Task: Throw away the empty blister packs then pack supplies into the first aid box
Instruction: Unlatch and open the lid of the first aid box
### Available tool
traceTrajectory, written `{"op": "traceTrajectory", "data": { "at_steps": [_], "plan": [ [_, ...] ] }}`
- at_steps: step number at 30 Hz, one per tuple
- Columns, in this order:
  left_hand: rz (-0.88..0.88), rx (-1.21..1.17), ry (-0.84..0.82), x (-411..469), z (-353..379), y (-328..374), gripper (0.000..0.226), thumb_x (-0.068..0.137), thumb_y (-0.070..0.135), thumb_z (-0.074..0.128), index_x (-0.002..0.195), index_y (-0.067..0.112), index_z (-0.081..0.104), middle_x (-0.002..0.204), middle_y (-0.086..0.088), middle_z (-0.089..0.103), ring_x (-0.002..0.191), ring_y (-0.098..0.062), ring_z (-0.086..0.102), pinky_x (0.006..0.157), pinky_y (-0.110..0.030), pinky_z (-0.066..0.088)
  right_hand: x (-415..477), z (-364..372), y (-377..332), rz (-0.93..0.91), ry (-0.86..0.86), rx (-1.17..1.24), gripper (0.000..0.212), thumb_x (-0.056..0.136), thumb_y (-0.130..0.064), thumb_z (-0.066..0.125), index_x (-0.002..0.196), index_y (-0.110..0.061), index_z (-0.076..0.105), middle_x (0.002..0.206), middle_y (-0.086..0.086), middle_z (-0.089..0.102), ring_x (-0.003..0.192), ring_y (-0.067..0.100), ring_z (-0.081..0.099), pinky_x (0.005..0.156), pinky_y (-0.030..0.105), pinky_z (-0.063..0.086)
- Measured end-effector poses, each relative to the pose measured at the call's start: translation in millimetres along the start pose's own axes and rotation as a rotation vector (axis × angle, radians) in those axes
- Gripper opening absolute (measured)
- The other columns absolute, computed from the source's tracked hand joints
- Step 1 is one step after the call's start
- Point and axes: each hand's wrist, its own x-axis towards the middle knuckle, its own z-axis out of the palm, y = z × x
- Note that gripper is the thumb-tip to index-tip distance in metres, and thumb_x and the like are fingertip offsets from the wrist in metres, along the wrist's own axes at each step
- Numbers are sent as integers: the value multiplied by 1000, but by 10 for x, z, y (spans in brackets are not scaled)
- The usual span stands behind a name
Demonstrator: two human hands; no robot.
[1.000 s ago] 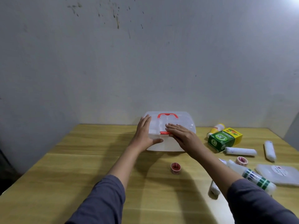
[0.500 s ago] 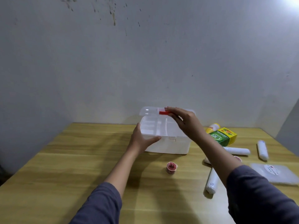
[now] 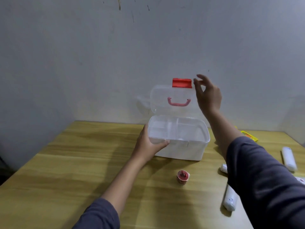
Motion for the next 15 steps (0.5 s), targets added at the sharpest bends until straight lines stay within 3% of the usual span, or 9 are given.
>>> {"op": "traceTrajectory", "data": {
  "at_steps": [4, 6, 9, 15],
  "plan": [
    [19, 15, 28, -7, 29, 4, 104, 58, 62, 79, 150, 32, 42, 144, 8, 56, 133, -14, 54, 110, -37, 49, 58, 148, 192, 161, 36, 151, 39, 97, -39, 29, 113, -15, 55, 113, 13, 65, 99, 28, 58, 71, 29, 35],
    [21, 8, 39, -2, 50, -5, 104, 58, 62, 79, 151, 33, 41, 145, 9, 56, 135, -13, 54, 112, -38, 48, 46, 251, 308, 197, 21, 302, 40, 97, -36, 28, 116, -10, 52, 112, 19, 62, 94, 25, 57, 76, 29, 41],
    [12, 6, 55, 9, 71, -27, 100, 59, 61, 81, 148, 33, 45, 142, 9, 60, 133, -14, 56, 111, -44, 50, -26, 340, 502, 288, -22, 435, 37, 99, -29, 29, 131, -18, 45, 115, 16, 62, 90, 21, 60, 69, 17, 44],
    [24, 12, 88, -69, 108, 3, 106, 56, 62, 79, 150, 28, 43, 145, 5, 56, 136, -16, 53, 114, -43, 46, -192, 309, 735, 501, -250, 590, 46, 97, -9, 28, 140, -25, 33, 129, 15, 54, 99, 22, 55, 64, 23, 40]
  ]
}}
